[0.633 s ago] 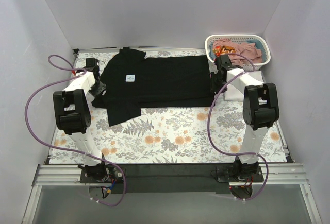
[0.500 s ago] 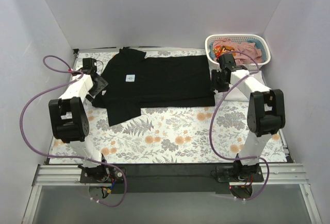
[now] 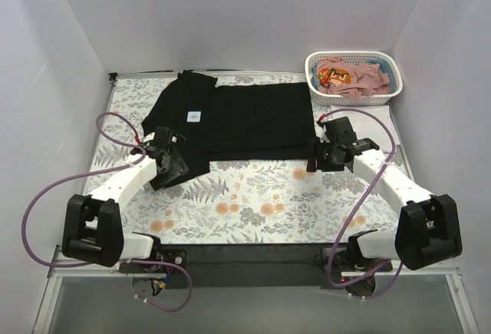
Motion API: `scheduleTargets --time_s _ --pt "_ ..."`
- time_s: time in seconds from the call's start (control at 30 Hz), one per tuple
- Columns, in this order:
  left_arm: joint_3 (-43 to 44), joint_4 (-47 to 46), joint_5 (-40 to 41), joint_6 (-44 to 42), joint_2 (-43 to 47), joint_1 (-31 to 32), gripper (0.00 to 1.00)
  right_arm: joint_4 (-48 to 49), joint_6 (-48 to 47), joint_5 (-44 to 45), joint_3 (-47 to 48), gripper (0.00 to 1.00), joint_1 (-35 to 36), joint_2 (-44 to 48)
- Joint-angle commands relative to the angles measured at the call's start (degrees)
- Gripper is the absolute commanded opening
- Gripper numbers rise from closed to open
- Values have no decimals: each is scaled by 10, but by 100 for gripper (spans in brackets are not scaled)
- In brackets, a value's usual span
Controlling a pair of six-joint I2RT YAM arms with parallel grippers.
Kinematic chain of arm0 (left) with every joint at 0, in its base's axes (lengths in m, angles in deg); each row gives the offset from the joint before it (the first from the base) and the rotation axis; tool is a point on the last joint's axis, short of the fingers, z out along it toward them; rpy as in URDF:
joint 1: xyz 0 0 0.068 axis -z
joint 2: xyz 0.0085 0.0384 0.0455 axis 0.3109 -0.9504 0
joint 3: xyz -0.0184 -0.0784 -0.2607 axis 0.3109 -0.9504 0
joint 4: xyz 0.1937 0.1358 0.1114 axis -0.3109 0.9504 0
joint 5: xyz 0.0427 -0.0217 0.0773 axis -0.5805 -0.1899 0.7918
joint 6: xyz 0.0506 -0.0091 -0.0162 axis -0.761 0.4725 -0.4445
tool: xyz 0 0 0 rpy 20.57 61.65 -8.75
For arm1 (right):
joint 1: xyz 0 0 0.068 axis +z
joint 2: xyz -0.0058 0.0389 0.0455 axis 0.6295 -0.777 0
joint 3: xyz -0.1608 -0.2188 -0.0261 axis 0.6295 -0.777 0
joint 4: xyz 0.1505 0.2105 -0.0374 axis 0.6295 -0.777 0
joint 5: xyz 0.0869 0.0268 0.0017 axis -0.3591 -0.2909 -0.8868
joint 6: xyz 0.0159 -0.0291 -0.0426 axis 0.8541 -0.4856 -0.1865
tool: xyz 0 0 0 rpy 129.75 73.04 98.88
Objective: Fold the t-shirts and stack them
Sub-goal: Fold the tshirt
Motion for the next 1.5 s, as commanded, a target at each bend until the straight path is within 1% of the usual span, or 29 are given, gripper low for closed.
scheduleTargets --time_s 0.0,0.2,0.4,0.47,0.53,0.57,0.6,0.63,0.67,0.73,0.77,0.87,0.97,1.0,1.07,1.1,1.13,1.2,1.23,1.27,1.33,1.47 --pt "-21 -18 19 13 -14 2 70 14 -5 -5 -31 69 24 22" --pt "-26 -49 40 5 -64 4 64 33 -5 -12 -71 68 36 32" --pt "-47 -72 51 8 -82 5 56 35 -19 -7 -86 68 37 33" --pt "-51 -78 48 6 -89 6 49 36 -22 -12 -88 68 37 30" --pt "-50 -81 49 5 -95 6 45 42 -21 -16 -89 68 37 24" --pt "-46 -81 46 0 -99 7 36 42 -22 -22 -89 68 37 23" --pt "-41 -79 43 -5 -101 6 33 44 -20 -24 -89 68 37 21" --pt "-37 -72 42 -6 -101 7 27 46 -20 -25 -89 68 37 19" --pt "-28 -69 44 -6 -99 7 14 47 -21 -22 -89 68 37 19" --pt "-19 -64 44 -10 -94 7 2 47 -22 -20 -88 68 37 20" --pt "-3 -63 44 -13 -92 7 0 46 -22 -20 -88 68 37 19" --pt "29 -60 52 -23 -96 8 0 46 -24 -26 -84 67 37 20" --pt "87 -59 66 -34 -120 7 0 43 -26 -31 -78 67 37 23" --pt "124 -59 70 -38 -141 6 0 43 -27 -32 -75 67 37 23" --pt "165 -60 78 -49 -167 6 0 43 -26 -32 -73 67 38 28" --pt "206 -59 80 -52 -180 6 0 45 -28 -30 -72 67 37 29" --pt "230 -59 86 -59 -213 5 0 45 -30 -27 -73 67 37 26" --pt "270 -60 93 -65 -242 2 0 47 -32 -22 -70 67 37 21" --pt "328 -60 96 -71 -275 0 0 50 -32 -25 -64 67 37 9" --pt "329 -60 97 -74 -290 -2 0 50 -31 -27 -60 66 37 8" --pt "382 -57 102 -77 -332 -3 0 57 -33 -42 -45 66 38 -5" --pt "444 -62 109 -86 -384 -4 0 64 -36 -47 -10 64 38 -29"
